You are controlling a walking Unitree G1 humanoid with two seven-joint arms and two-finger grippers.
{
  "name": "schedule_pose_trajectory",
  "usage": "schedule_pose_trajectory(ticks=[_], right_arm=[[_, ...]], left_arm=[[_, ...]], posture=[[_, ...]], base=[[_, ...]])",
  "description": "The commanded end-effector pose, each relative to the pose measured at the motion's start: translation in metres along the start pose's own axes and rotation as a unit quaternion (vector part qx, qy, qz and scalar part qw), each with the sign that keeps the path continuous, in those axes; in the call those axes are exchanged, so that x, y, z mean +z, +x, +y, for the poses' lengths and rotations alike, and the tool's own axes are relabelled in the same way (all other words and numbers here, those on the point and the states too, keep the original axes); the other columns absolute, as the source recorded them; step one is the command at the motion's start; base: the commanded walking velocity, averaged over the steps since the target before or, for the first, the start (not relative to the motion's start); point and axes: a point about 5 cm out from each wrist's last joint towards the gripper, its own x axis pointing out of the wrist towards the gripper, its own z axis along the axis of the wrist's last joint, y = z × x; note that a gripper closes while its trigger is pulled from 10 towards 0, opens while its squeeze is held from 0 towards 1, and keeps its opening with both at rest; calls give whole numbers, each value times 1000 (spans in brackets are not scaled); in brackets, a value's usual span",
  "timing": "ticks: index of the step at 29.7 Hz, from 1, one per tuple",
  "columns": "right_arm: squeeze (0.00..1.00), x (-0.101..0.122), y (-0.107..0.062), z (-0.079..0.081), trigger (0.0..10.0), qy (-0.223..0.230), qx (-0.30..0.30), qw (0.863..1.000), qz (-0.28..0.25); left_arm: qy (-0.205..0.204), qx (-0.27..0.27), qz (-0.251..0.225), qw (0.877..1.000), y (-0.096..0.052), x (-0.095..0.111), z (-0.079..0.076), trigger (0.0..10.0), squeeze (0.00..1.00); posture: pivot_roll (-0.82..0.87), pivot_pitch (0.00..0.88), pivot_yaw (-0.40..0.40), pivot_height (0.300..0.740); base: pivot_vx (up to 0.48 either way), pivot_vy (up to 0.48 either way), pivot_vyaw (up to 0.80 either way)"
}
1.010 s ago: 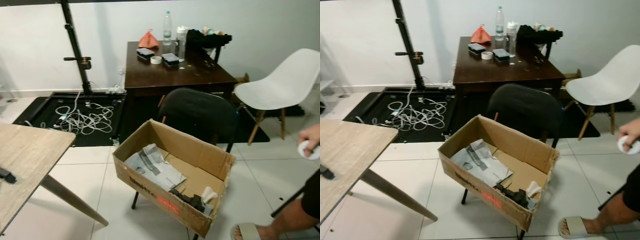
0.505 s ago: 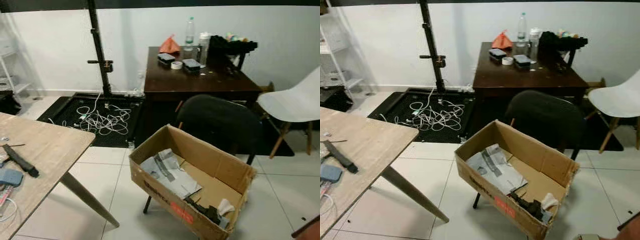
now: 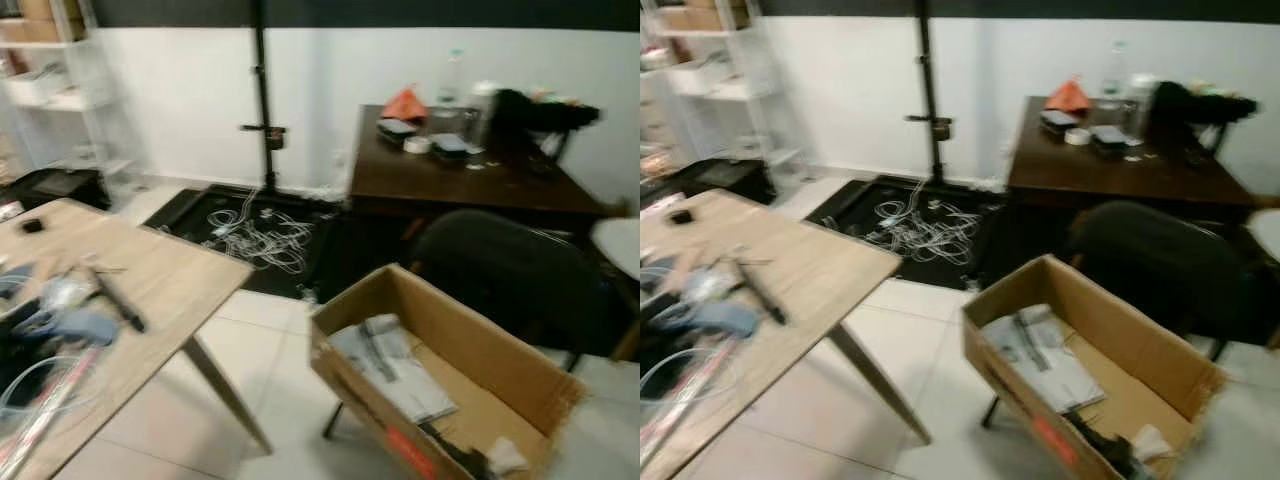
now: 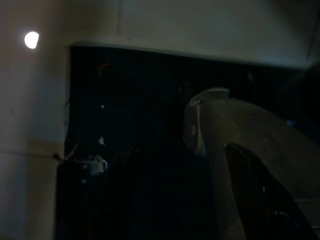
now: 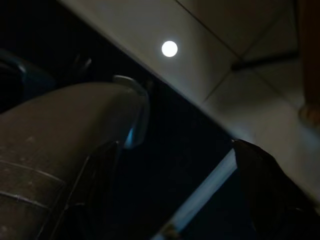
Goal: Picking trash to rubbish bin
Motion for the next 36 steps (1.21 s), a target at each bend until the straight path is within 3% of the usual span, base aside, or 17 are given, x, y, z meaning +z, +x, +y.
schedule_pose_trajectory(ticks=[1, 36], right_arm=[[0, -2, 0, 2, 10000, -1, 1, 1000, 5], [0, 0, 1, 5, 10000, -6, 6, 1000, 4]], left_arm=[[-5, 3, 15, 1000, -1, -8, 0, 10000, 0], [-20, 35, 16, 999, -3, -9, 8, 10000, 0]], posture=[[-124, 73, 29, 740], [-114, 70, 29, 740]], base=[[0, 0, 656], [0, 0, 656]])
